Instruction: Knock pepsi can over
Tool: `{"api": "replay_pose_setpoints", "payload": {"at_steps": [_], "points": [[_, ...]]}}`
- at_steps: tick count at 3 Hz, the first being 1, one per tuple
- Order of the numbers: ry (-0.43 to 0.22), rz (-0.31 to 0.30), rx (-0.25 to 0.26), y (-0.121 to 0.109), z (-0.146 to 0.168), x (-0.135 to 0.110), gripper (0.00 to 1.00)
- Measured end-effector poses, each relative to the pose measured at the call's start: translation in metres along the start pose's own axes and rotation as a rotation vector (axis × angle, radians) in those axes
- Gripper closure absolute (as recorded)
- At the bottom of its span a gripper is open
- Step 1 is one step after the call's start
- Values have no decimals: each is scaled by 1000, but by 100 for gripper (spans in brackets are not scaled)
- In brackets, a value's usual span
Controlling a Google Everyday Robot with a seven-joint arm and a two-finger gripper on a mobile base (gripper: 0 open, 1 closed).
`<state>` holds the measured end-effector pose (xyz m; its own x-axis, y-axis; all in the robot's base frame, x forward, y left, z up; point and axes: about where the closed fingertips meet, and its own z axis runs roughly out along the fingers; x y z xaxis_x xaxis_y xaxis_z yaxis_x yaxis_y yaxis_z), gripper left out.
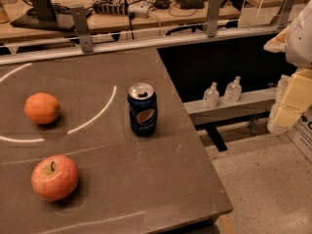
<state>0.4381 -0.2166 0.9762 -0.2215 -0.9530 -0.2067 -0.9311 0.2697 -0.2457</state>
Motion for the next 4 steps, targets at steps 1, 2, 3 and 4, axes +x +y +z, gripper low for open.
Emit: {"api": "replay_pose_setpoints", "payload": {"at_steps": [1, 2, 3, 4], "points": [[0, 0, 0, 0, 0, 0, 0], [-73, -10, -20, 1, 0, -5, 0], [-331, -61, -76, -1, 18, 2, 0], [-557, -109, -150, 9, 28, -10, 0]]}}
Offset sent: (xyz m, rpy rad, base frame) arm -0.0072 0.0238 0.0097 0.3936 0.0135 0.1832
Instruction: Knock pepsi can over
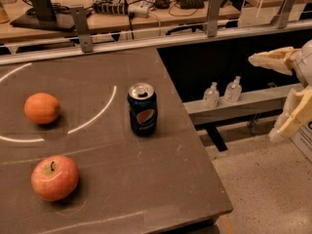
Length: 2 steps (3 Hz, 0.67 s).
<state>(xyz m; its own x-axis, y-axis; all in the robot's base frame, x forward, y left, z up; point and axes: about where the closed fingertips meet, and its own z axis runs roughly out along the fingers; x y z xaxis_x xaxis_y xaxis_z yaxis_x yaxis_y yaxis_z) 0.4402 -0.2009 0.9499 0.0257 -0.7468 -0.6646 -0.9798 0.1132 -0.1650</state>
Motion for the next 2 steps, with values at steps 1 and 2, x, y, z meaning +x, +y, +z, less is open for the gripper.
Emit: {"api": "replay_pose_setpoints", "payload": {"at_steps": [1, 2], "points": [[-85, 1, -11, 2, 2, -20, 0], [-81, 1, -9, 1, 2, -20, 0]]}}
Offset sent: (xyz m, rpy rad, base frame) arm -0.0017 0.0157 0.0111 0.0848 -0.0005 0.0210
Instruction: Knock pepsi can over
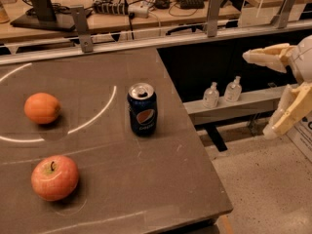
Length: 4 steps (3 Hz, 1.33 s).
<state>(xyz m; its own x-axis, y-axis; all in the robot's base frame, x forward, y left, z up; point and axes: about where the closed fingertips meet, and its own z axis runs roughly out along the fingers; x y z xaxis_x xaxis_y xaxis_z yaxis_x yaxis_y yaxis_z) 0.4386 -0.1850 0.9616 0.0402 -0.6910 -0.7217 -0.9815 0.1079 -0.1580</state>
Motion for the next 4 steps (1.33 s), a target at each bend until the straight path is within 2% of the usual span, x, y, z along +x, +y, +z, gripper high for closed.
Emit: {"api": "replay_pose_setpoints", "payload": {"at_steps": [1, 3, 4], "points": [[-103, 24, 9, -2, 24, -14, 0], [-325, 54, -24, -14, 90, -51, 0], [-402, 55, -37, -20, 110, -61, 0]]}}
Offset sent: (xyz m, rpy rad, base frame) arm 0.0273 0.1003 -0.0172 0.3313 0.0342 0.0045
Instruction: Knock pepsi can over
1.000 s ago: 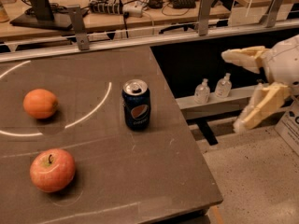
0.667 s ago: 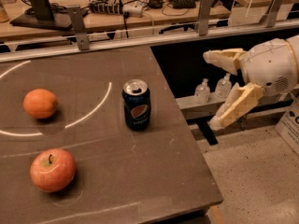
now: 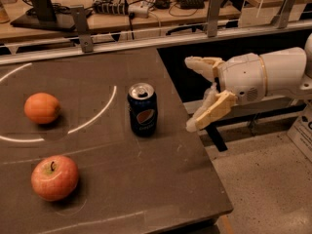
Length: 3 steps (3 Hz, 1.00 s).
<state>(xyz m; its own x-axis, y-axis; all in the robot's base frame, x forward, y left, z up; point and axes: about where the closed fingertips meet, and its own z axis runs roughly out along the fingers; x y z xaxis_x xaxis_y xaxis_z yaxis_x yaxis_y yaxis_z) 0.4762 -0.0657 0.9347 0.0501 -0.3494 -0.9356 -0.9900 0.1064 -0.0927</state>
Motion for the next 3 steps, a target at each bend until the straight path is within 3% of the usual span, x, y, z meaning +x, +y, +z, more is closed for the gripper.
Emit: {"api": "replay_pose_setpoints", "payload": {"at_steps": [2, 3], "points": [[-90, 4, -17, -6, 25, -2, 0], [-94, 5, -14, -7, 25, -2, 0]]}}
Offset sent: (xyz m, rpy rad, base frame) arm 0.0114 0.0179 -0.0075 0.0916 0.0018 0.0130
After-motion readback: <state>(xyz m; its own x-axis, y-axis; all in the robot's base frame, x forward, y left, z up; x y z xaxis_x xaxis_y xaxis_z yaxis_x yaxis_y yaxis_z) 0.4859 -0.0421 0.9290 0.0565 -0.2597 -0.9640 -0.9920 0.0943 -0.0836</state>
